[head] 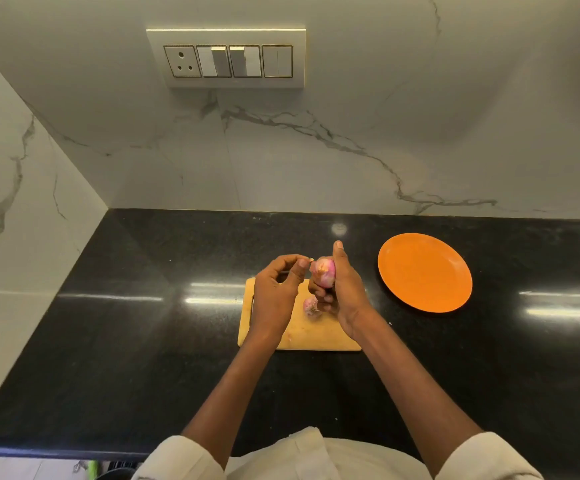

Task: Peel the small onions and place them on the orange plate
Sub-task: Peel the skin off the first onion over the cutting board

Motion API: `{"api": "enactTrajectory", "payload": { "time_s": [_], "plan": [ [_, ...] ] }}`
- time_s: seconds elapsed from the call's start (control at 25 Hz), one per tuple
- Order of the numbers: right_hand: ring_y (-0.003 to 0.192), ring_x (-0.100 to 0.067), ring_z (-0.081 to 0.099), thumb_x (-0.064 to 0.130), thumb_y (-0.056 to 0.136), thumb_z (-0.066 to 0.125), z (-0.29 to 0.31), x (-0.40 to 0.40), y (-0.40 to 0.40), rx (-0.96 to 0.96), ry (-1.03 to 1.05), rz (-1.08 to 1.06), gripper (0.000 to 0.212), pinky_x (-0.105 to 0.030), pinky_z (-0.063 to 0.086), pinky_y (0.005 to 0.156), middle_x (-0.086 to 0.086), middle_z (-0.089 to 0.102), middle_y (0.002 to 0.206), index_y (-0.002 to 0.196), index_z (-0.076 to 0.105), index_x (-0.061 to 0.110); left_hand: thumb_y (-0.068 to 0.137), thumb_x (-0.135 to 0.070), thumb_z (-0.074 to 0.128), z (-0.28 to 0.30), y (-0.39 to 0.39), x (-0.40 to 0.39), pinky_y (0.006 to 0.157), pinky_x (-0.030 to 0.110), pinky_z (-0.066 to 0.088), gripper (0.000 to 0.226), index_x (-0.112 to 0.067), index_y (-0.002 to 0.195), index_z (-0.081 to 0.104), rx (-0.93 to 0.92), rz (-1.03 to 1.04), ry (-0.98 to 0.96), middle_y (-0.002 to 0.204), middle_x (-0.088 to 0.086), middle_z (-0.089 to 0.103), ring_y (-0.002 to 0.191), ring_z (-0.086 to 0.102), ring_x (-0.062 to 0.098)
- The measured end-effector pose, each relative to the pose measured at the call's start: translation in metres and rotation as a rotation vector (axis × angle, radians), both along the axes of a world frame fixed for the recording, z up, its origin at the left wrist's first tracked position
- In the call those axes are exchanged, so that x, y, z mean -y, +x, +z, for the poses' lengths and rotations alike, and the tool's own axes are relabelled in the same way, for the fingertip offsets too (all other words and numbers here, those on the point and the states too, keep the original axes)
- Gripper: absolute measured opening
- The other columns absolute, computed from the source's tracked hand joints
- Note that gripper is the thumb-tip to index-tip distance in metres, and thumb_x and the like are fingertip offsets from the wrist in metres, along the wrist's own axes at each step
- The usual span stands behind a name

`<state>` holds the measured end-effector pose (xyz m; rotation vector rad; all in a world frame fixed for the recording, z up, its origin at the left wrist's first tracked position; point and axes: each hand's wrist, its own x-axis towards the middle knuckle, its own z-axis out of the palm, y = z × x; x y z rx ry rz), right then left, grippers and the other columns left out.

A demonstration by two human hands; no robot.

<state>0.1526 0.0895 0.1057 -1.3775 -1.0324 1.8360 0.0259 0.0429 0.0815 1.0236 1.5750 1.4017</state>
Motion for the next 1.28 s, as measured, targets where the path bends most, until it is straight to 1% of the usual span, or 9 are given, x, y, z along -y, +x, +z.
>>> {"api": "enactTrajectory", "payload": {
  "time_s": [0.08,0.2,0.4,0.52,0.68,0.8,0.92,1.04,1.28],
  "plan": [
    [0.051,-0.011,0.047,0.078,0.1,0.031,0.002,0.0,0.0,-0.008,0.019,-0.002,0.077,-0.025,0.039,0.049,-0.005,0.057,0.062,0.088,0.069,0.012,0.1,-0.027,0.074,0.006,0.003,0.0,0.086,0.031,0.059,0.016,-0.022,0.116,0.077,0.055,-0.058,0.045,0.107,-0.004,0.078,0.105,0.073,0.016],
    [0.052,-0.012,0.045,0.077,0.1,0.036,0.006,0.0,0.001,-0.059,-0.036,0.01,0.074,-0.025,0.036,0.049,-0.005,0.056,0.063,0.079,0.07,0.015,0.096,-0.01,0.077,0.006,0.003,0.001,0.088,0.038,0.061,0.018,-0.017,0.114,0.079,0.06,-0.091,0.118,0.104,0.001,0.077,0.104,0.073,0.025],
    [0.048,-0.011,0.038,0.076,0.101,0.032,0.016,-0.002,0.003,-0.033,-0.154,0.087,0.077,-0.027,0.03,0.051,-0.004,0.049,0.059,0.064,0.063,0.017,0.096,0.007,0.069,0.004,-0.002,-0.001,0.081,0.03,0.057,0.023,-0.014,0.102,0.078,-0.069,-0.064,0.166,0.099,-0.001,0.076,0.098,0.072,0.017],
    [0.046,-0.012,0.034,0.078,0.101,0.024,0.024,-0.004,0.007,0.013,-0.178,0.135,0.08,-0.027,0.03,0.05,-0.002,0.043,0.054,0.059,0.057,0.018,0.094,0.006,0.071,0.008,0.0,-0.001,0.08,0.031,0.058,0.023,-0.015,0.101,0.077,-0.251,-0.089,0.231,0.099,-0.003,0.072,0.096,0.07,0.017],
    [0.043,-0.013,0.034,0.086,0.095,0.013,0.027,-0.011,0.012,0.212,-0.178,0.196,0.086,-0.026,0.03,0.047,-0.001,0.038,0.051,0.051,0.044,0.019,0.091,0.004,0.077,0.017,-0.004,-0.001,0.07,0.025,0.054,0.02,-0.013,0.102,0.08,-0.567,-0.191,0.366,0.101,-0.003,0.067,0.089,0.066,0.013],
    [0.045,-0.013,0.037,0.092,0.089,0.012,0.028,-0.016,0.014,0.277,-0.163,0.255,0.087,-0.027,0.032,0.049,-0.001,0.041,0.053,0.052,0.046,0.021,0.089,0.009,0.074,0.019,-0.004,-0.004,0.068,0.029,0.055,0.023,-0.009,0.102,0.078,-0.631,-0.208,0.413,0.096,-0.001,0.068,0.084,0.066,0.014],
    [0.051,-0.011,0.045,0.09,0.091,0.018,0.031,-0.018,0.017,0.247,-0.116,0.299,0.086,-0.026,0.038,0.051,-0.002,0.053,0.059,0.062,0.057,0.019,0.097,-0.001,0.072,0.015,-0.005,-0.008,0.07,0.037,0.056,0.01,-0.01,0.102,0.072,-0.584,-0.189,0.368,0.095,-0.002,0.066,0.084,0.064,0.014],
    [0.058,-0.009,0.052,0.081,0.099,0.027,0.031,-0.016,0.017,0.179,-0.026,0.275,0.077,-0.023,0.044,0.053,-0.002,0.06,0.067,0.085,0.067,0.017,0.102,-0.006,0.068,0.01,-0.001,-0.009,0.074,0.048,0.061,0.005,-0.01,0.103,0.069,-0.397,-0.137,0.265,0.096,0.0,0.068,0.087,0.068,0.02],
    [0.071,-0.014,0.055,0.071,0.103,0.04,0.011,-0.014,0.016,0.001,0.069,0.091,0.062,-0.025,0.045,0.056,-0.008,0.064,0.087,0.117,0.065,0.016,0.099,-0.022,0.077,0.01,0.0,-0.008,0.086,0.046,0.065,0.012,-0.013,0.107,0.077,-0.099,-0.07,0.09,0.096,-0.001,0.078,0.094,0.075,0.019]
  ]
}}
